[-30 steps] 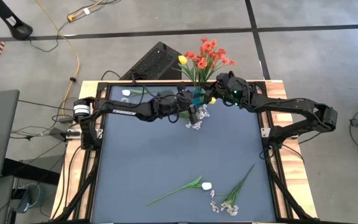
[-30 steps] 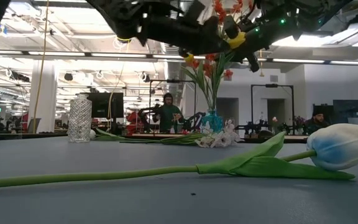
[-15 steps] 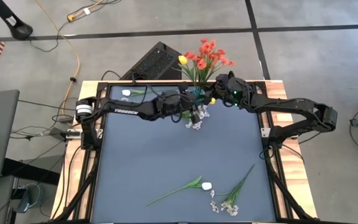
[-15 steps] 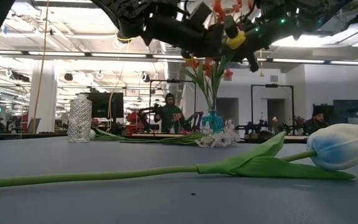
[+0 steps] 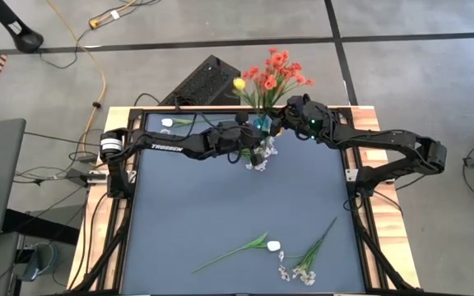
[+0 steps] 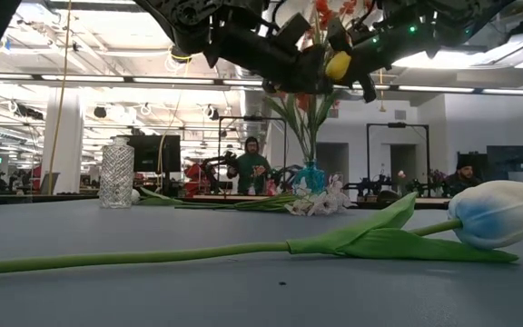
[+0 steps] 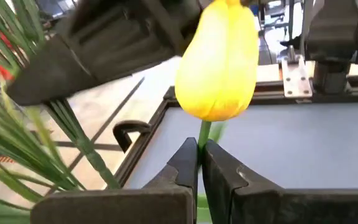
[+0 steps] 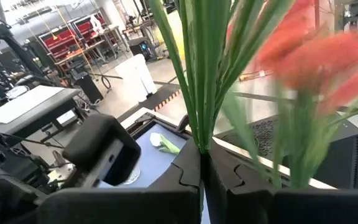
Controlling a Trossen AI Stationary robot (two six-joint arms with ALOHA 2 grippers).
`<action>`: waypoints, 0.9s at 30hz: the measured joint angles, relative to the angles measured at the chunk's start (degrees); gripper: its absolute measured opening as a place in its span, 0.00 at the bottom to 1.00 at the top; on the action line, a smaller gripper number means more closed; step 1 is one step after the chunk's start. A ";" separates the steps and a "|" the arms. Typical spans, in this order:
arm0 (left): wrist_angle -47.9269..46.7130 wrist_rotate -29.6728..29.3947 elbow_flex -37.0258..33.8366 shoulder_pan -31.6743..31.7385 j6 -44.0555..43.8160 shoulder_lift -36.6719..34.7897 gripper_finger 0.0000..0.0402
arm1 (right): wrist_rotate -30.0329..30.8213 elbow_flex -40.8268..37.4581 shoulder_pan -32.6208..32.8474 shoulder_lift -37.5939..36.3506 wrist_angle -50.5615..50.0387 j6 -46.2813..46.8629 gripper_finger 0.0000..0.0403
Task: Sort flowers into vase by color
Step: Put the orange flowers into the blue vase
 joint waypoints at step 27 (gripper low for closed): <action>-2.50 -0.96 -0.11 0.00 5.18 0.04 0.10 | 0.84 -0.39 -1.22 -0.04 -2.92 -6.08 0.07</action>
